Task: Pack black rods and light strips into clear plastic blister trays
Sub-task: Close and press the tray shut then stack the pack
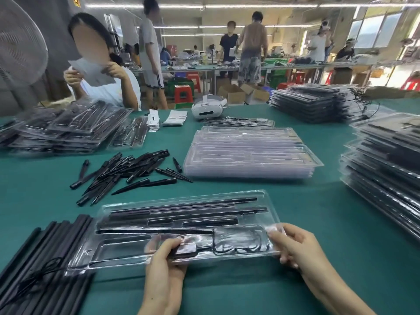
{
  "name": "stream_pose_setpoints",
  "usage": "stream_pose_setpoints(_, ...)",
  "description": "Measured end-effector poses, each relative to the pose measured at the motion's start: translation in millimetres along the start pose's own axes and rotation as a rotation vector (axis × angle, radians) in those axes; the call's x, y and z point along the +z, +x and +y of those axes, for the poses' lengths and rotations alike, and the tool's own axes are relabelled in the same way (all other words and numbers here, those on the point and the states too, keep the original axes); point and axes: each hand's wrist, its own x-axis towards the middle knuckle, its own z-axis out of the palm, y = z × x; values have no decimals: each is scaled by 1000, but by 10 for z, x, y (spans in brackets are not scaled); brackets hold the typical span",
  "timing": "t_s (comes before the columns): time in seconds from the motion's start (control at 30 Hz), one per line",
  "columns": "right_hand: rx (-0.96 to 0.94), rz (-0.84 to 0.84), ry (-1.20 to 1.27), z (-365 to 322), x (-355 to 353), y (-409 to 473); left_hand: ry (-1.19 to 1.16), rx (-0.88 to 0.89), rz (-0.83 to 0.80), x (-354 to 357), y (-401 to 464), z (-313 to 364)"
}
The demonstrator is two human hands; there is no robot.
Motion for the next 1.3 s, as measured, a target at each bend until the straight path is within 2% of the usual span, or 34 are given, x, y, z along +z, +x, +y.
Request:
stream_pose_setpoints(0.27,-70,20,-269,-15,-4,-19,19,-63,21,-7,10,1)
stream_pose_setpoints(0.43,-132,11,-360,-14,24,-15,-42,-23,24,-31,30,-10)
stream_pose_setpoints(0.77,-15,-133,-141,-67,-94,17,-51,-20,76,-2,-13,1)
stream_pose_setpoints(1.3,-94,-93,-142,-50,-96,8,-29,-32,57,23,-40,24)
